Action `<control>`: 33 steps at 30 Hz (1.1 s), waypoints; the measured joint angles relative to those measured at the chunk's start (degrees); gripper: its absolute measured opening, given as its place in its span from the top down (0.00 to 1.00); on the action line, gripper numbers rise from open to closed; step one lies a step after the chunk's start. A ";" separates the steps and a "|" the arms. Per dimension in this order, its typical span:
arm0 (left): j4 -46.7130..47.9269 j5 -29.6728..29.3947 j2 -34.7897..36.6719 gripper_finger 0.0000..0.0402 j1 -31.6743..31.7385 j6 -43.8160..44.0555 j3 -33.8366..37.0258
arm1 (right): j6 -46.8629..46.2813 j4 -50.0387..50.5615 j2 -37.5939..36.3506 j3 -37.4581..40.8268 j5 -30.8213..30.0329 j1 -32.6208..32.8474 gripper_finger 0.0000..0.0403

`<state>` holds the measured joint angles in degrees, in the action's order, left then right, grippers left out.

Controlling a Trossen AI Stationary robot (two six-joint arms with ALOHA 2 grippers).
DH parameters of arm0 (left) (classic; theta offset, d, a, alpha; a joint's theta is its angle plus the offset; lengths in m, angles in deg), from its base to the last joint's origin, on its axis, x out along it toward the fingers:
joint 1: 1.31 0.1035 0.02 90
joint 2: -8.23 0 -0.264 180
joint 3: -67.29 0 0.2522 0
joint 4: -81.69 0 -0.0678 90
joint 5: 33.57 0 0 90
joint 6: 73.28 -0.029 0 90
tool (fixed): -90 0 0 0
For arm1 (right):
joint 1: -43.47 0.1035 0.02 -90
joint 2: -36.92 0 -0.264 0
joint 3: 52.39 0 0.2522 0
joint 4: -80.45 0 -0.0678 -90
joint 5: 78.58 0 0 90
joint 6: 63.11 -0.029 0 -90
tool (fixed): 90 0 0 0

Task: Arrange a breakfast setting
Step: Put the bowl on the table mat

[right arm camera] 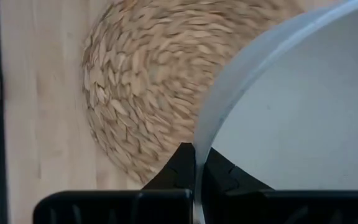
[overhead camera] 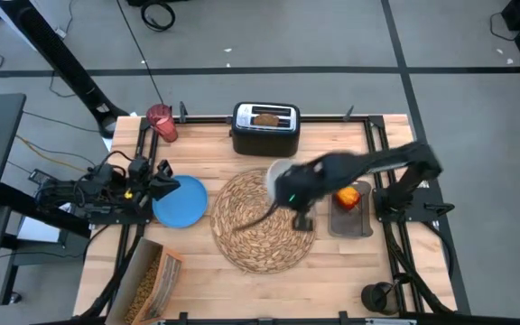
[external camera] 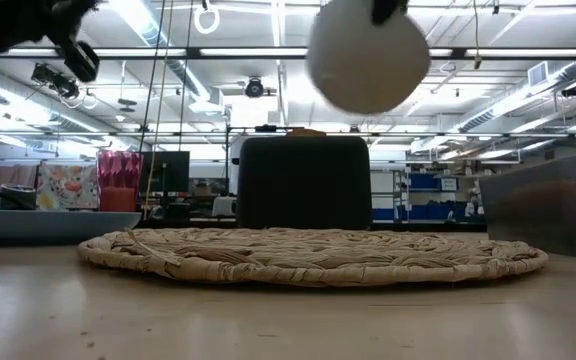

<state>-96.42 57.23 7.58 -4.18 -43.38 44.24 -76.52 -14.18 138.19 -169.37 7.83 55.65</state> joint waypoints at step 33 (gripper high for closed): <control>101.02 22.21 -55.23 0.93 0.00 3.46 -90.89 | 27.23 -3.05 20.55 0.46 -3.98 0.06 0.98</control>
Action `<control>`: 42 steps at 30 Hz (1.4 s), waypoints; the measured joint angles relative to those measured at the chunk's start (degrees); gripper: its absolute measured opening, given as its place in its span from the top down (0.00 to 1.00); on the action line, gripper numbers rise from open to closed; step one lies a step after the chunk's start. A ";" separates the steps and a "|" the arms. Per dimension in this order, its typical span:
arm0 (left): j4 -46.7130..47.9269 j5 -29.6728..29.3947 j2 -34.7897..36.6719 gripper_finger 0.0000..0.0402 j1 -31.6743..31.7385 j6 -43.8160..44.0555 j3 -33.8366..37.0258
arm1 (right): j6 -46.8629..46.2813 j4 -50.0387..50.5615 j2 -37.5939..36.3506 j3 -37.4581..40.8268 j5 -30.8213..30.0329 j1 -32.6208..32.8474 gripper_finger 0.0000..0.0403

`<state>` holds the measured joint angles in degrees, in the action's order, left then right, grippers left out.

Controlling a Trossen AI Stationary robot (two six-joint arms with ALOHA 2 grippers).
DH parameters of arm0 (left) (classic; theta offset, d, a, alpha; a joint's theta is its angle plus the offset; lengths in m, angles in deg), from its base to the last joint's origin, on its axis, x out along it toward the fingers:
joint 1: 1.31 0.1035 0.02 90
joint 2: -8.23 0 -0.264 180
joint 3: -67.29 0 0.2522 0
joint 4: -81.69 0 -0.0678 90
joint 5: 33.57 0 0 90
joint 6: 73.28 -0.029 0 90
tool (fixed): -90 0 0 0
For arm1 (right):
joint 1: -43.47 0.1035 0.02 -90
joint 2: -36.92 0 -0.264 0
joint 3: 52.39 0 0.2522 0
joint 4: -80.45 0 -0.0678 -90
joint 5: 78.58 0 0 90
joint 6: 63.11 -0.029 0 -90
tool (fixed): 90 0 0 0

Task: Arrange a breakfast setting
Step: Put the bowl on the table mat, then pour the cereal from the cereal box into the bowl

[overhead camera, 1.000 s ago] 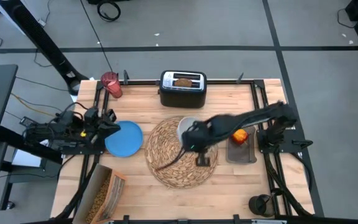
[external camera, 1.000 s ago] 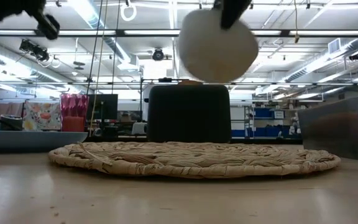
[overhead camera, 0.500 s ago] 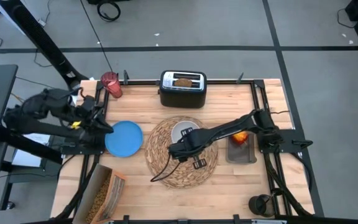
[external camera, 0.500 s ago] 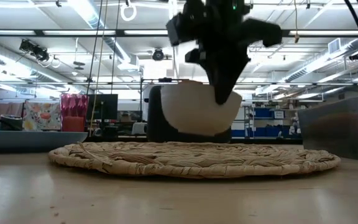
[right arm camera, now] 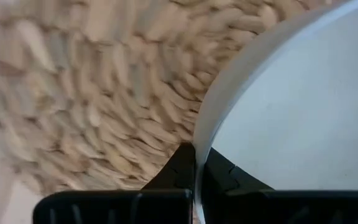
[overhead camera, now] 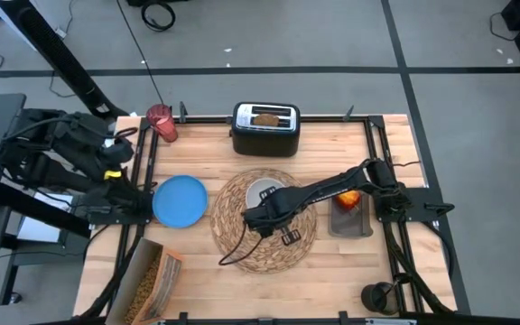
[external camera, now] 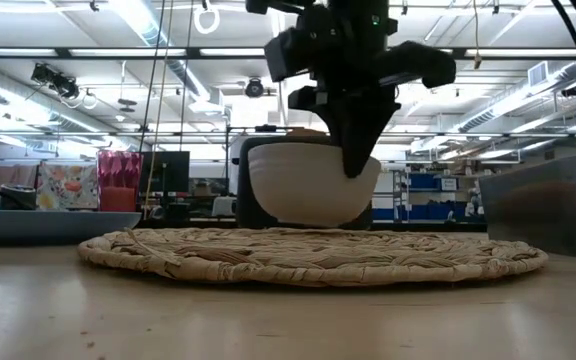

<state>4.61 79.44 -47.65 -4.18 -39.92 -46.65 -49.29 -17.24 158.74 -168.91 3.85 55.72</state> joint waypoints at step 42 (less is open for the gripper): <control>-5.40 -12.26 -16.85 0.65 -44.90 66.10 0.11 | -13.61 6.64 -12.73 -12.35 -9.47 4.26 0.33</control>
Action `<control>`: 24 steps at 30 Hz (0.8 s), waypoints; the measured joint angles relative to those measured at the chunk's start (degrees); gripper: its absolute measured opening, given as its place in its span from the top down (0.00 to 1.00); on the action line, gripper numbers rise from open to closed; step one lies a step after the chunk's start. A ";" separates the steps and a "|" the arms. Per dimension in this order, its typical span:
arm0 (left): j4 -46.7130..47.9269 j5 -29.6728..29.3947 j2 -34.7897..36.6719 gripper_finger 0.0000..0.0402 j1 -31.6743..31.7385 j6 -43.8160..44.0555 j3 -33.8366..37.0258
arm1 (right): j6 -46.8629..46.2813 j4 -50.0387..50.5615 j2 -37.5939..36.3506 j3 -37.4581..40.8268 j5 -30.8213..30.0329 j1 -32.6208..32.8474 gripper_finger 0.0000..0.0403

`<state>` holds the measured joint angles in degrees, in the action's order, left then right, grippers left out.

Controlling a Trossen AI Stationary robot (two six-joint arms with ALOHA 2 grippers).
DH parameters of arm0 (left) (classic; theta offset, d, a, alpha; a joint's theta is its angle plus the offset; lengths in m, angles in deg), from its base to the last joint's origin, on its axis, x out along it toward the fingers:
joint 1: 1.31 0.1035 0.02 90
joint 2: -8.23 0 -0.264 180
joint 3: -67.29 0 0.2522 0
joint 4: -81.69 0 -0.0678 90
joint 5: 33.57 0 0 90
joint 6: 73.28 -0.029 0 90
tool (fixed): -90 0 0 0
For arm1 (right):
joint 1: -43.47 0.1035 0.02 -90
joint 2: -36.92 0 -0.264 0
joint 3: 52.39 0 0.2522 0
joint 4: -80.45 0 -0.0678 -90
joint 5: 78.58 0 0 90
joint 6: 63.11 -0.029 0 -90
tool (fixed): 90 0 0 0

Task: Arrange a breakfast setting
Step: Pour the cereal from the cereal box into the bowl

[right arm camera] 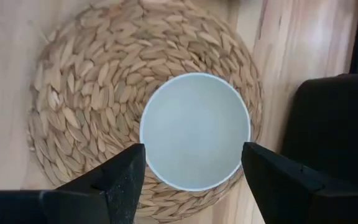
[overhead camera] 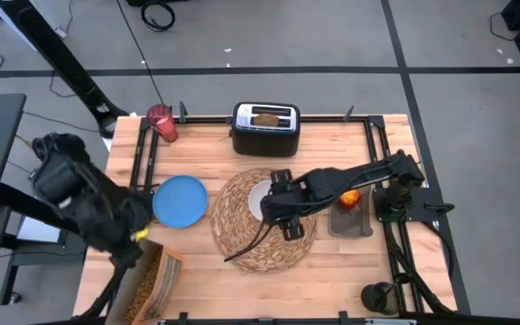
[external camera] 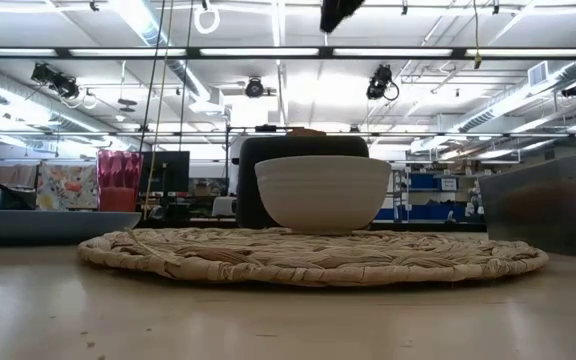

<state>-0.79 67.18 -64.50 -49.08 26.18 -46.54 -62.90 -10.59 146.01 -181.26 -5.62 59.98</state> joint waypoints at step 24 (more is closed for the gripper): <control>6.22 3.24 -12.54 0.68 -4.09 4.30 0.24 | 0.39 -6.98 -8.62 2.24 5.37 7.75 0.35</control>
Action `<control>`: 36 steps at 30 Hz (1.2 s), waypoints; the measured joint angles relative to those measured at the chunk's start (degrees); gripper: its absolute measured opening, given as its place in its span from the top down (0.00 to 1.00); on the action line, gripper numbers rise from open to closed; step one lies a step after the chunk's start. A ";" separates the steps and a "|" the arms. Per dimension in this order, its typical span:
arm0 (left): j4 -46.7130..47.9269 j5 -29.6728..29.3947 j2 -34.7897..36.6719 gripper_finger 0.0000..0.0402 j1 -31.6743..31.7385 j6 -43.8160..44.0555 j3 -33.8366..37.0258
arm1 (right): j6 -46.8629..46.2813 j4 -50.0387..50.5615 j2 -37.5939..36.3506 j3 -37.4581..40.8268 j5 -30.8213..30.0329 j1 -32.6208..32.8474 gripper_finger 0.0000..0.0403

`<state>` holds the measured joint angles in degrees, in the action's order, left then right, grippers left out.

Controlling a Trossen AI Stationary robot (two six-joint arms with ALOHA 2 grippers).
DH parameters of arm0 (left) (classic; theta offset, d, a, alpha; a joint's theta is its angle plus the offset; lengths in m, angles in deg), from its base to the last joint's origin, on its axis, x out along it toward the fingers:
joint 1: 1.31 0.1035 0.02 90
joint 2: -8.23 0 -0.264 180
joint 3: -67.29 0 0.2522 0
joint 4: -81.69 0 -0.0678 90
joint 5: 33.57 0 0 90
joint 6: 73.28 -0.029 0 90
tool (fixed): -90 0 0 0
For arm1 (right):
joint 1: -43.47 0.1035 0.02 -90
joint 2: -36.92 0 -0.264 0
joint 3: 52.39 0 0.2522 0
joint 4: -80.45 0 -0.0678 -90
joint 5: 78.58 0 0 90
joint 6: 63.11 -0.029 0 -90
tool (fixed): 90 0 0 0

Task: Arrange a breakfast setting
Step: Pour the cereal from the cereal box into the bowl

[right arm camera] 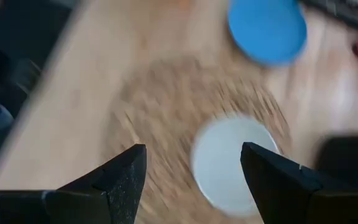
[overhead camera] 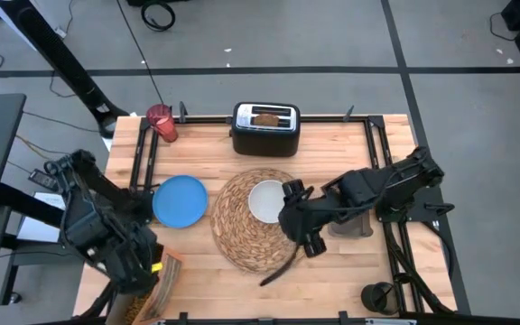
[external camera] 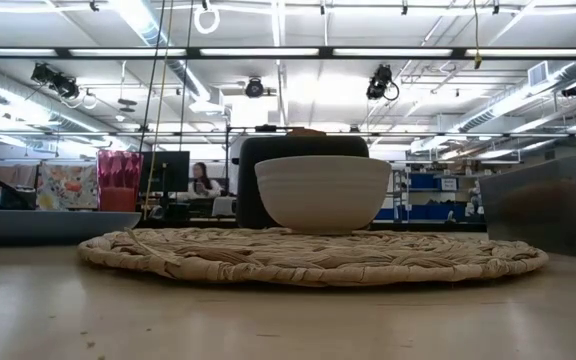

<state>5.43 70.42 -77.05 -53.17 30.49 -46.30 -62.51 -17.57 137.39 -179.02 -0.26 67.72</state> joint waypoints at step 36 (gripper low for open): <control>0.04 -16.66 1.27 1.00 4.51 -39.89 -5.40 | -6.87 -83.34 18.49 19.20 12.01 -5.68 0.02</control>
<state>5.47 53.75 -75.78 -48.65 -9.40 -51.70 -69.37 -100.91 155.89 -159.82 11.76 62.05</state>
